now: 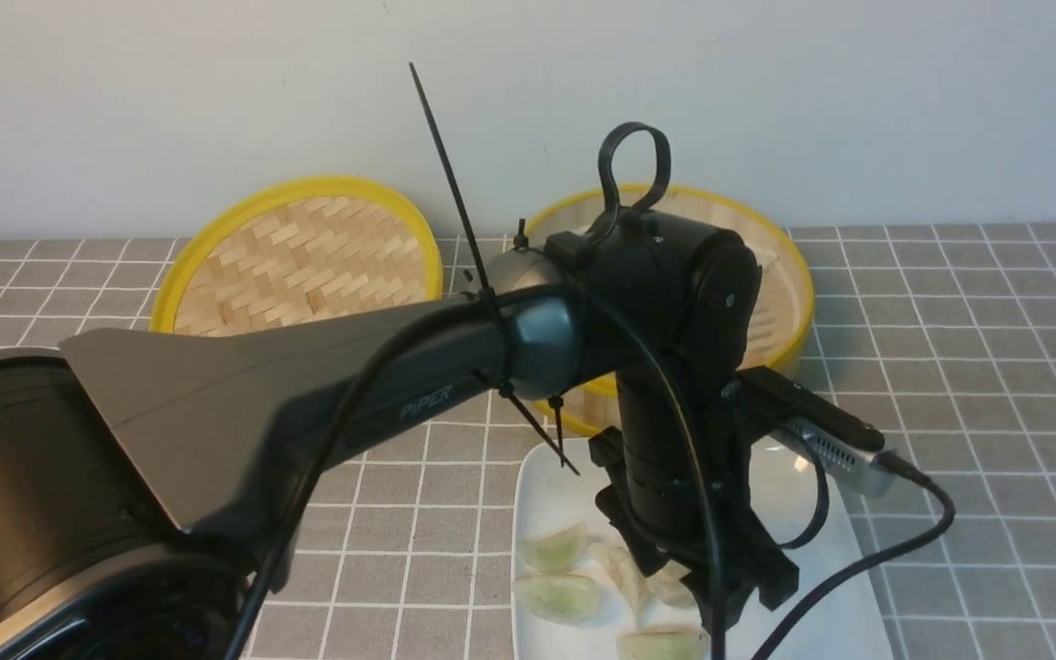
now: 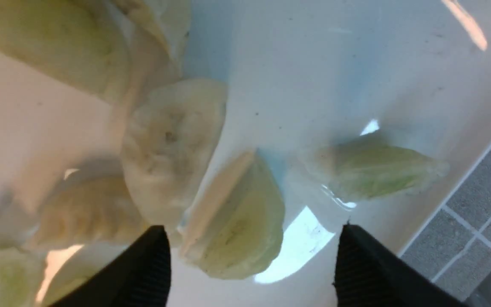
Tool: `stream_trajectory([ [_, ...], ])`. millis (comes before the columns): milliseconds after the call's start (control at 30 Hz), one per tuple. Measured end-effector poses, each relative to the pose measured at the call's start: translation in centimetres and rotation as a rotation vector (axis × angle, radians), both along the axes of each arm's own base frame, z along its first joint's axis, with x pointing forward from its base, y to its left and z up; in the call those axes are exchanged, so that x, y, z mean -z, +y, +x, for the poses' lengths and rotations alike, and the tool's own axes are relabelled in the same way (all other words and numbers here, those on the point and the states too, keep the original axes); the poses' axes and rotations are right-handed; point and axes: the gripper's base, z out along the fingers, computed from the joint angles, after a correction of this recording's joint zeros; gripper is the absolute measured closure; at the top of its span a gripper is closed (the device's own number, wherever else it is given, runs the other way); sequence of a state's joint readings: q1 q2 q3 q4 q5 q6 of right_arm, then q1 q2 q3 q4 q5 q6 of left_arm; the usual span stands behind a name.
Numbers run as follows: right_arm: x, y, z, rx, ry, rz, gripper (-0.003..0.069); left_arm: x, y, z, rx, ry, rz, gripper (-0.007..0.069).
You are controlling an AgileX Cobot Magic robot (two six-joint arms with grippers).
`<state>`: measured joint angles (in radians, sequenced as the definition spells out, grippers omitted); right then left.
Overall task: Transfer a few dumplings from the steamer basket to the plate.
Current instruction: Use the right arm to grab a dumpling from inside the steamer
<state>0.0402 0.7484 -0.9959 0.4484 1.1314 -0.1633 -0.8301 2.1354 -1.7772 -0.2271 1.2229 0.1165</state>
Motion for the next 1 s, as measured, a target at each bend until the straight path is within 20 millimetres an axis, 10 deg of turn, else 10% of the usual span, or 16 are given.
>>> stream_trajectory([
  [233,0.2,0.3,5.5,0.016,0.159,0.02,0.0669,-7.5,2.6,-0.5,-0.069,-0.213,-0.027,0.055],
  [400,1.2,0.6,12.4,0.01,0.286,0.012,0.0669,-12.9,6.4,-3.1,-0.106,-0.337,-0.056,0.0628],
  [1000,10.8,10.1,32.2,-0.134,0.406,-0.225,0.058,-12.7,19.6,-12.5,-0.45,-0.295,-0.015,0.0629],
])
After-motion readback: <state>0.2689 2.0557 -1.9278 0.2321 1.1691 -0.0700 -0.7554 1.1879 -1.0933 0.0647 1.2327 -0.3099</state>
